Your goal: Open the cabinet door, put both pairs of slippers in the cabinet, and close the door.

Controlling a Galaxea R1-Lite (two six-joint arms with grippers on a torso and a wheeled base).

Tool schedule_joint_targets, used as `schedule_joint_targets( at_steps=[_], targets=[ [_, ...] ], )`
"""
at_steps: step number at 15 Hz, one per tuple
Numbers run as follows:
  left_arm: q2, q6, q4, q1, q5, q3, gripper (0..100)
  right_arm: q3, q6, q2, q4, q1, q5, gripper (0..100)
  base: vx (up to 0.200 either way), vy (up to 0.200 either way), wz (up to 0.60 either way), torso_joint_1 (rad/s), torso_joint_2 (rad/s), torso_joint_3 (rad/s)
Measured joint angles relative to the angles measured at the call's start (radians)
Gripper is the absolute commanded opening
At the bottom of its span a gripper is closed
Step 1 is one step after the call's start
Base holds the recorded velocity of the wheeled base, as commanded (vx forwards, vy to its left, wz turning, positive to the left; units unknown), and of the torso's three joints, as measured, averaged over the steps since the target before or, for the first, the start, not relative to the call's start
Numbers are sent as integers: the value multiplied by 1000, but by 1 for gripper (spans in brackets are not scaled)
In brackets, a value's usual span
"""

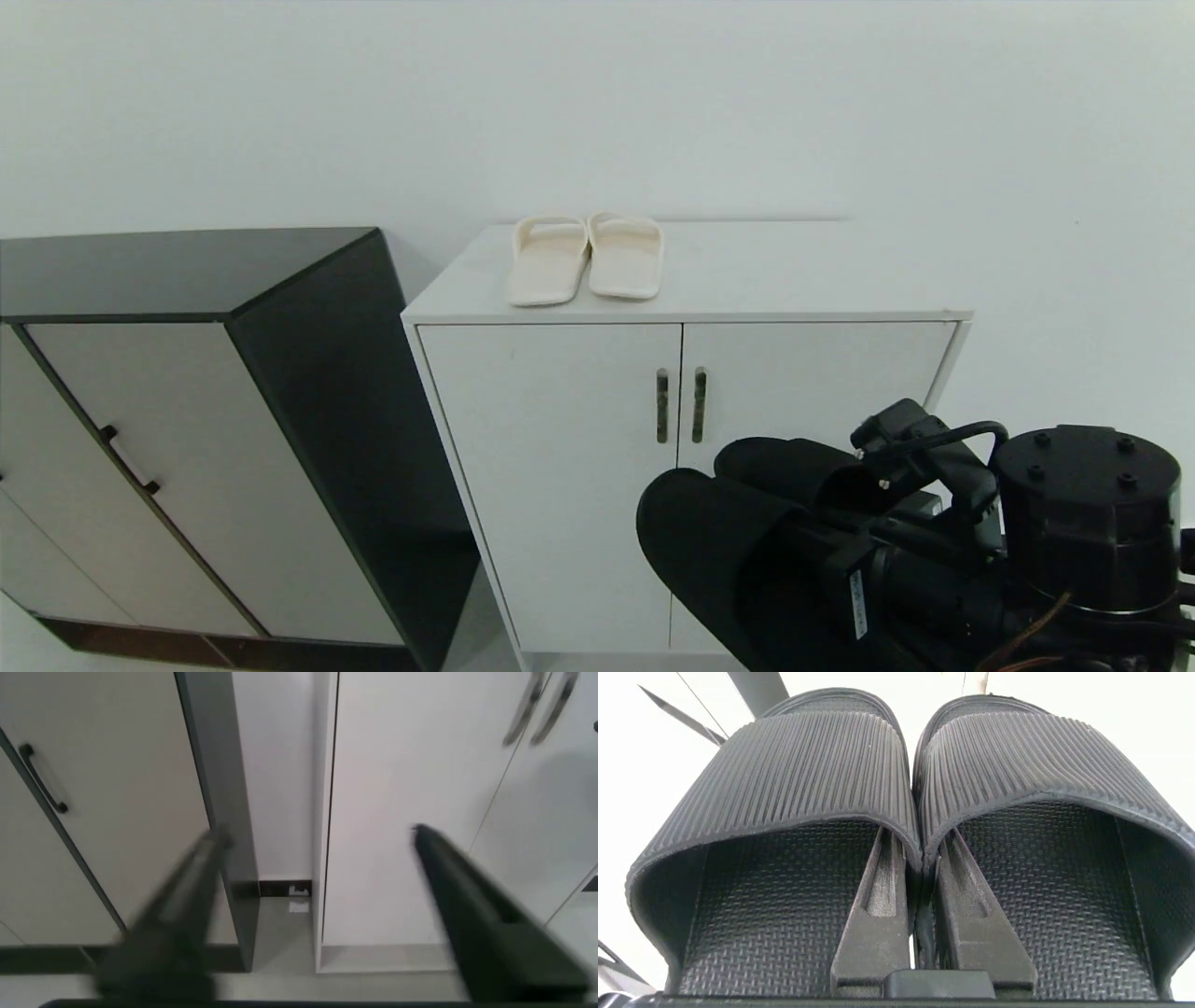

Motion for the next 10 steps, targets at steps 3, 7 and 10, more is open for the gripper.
schedule_joint_targets(
  at_steps=[3, 7, 10],
  targets=[
    [0, 3, 0, -1, -2, 0, 100, 10, 1, -4, 0, 8, 0, 0, 0, 0, 0, -155, 487, 326],
    [3, 1, 1, -1, -1, -1, 100, 12, 1, -5, -1, 11, -2, 0, 0, 0, 0, -134, 466, 332],
    [51, -13, -4, -2, -2, -52, 100, 17, 1, -12, -1, 12, -4, 0, 0, 0, 0, -87, 455, 352]
  ],
)
